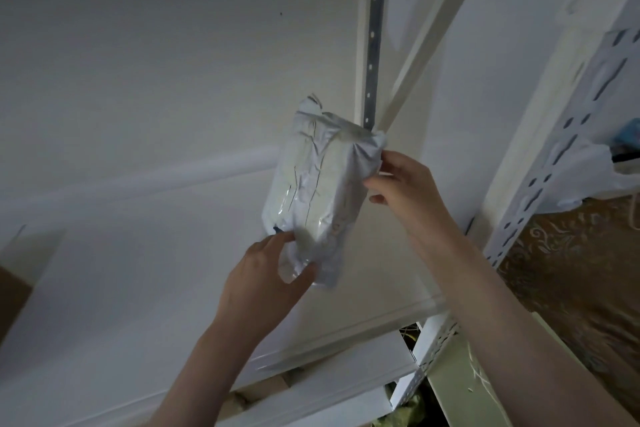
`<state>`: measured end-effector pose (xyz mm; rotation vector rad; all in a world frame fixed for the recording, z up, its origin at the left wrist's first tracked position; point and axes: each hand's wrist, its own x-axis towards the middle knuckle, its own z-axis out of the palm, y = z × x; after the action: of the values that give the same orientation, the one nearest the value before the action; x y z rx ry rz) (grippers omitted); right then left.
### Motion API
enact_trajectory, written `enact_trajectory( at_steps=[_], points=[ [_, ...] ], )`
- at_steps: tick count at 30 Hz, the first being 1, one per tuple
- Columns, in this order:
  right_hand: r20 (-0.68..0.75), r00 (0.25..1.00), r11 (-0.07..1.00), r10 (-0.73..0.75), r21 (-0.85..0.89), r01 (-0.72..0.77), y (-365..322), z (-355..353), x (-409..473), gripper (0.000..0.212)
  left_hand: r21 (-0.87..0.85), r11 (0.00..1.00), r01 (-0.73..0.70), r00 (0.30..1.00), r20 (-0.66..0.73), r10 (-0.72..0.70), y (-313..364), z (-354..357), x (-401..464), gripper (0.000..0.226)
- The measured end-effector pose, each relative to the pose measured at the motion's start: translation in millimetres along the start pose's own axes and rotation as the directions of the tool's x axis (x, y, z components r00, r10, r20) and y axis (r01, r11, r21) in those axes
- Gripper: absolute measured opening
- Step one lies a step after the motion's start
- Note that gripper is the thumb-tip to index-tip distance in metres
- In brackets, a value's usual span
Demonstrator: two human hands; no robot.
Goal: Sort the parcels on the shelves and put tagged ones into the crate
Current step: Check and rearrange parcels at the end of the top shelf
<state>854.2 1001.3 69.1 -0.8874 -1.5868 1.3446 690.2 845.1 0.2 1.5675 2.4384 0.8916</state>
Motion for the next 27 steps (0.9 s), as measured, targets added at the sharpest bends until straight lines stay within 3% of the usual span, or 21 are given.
enact_trajectory(
  at_steps=[3,7,9,12,15,17,21,27],
  points=[
    [0.053,0.985,0.985,-0.162,-0.052,0.165,-17,11,-10,0.021,-0.044,0.999,-0.001,1.0,-0.006,0.0,-5,-1,-4,0.053],
    [0.252,0.909,0.912,-0.331,-0.161,0.377,-21,47,-25,0.036,-0.024,1.0,0.02,1.0,-0.008,-0.02,-23,-20,-18,0.054],
    [0.346,0.852,0.841,-0.393,-0.241,0.485,-14,71,-32,0.042,-0.032,0.996,0.087,0.995,-0.055,-0.089,-38,-34,-30,0.056],
    [0.446,0.791,0.748,-0.419,-0.324,0.579,-1,111,-48,0.055,-0.199,0.96,0.199,0.963,-0.141,-0.229,-67,-63,-54,0.051],
    [0.497,0.723,0.573,-0.481,-0.447,0.688,17,147,-67,0.059,-0.275,0.922,0.274,0.91,-0.235,-0.341,-105,-93,-82,0.063],
    [0.526,0.696,0.488,-0.488,-0.497,0.718,29,164,-77,0.053,-0.276,0.911,0.305,0.894,-0.247,-0.374,-122,-105,-95,0.065],
    [0.57,0.692,0.392,-0.443,-0.571,0.721,39,178,-83,0.045,-0.226,0.929,0.292,0.914,-0.22,-0.341,-135,-110,-101,0.042],
    [0.571,0.734,0.36,-0.368,-0.64,0.679,45,151,-67,0.059,-0.159,0.931,0.33,0.93,-0.113,-0.349,-144,-109,-86,0.046]
  ],
)
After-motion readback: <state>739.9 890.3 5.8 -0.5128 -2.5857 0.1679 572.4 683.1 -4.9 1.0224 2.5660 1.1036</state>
